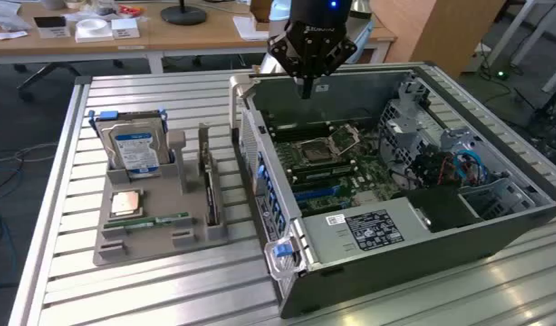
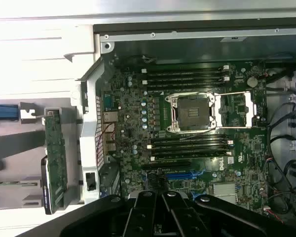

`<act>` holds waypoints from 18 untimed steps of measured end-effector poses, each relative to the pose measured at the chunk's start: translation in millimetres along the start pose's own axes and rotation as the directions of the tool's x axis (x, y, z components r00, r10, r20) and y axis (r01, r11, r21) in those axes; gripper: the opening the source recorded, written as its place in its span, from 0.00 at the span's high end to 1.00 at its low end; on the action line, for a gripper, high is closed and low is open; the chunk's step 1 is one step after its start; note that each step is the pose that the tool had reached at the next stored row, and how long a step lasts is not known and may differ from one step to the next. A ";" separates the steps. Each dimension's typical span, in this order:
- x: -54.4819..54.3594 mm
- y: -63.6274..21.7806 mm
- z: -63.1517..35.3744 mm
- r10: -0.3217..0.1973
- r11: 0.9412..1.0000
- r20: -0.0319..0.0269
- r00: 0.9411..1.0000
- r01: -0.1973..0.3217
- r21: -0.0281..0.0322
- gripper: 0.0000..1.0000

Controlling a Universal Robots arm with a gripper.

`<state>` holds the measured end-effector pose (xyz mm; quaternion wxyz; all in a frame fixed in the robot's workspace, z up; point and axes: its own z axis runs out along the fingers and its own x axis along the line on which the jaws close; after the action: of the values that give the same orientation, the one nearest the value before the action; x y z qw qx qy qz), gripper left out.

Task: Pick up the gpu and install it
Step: 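Reach for the gpu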

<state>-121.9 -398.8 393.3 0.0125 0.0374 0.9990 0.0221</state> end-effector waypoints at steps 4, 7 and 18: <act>0.0 0.0 0.0 0.000 1.000 0.000 1.000 0.000 0.000 0.89; 0.0 0.0 0.0 0.000 1.000 0.000 1.000 0.000 0.000 0.89; 5.3 -0.4 -0.1 0.000 1.000 0.000 1.000 0.000 0.000 0.89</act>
<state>-127.2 -398.9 393.2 0.0125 0.0374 0.9990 0.0221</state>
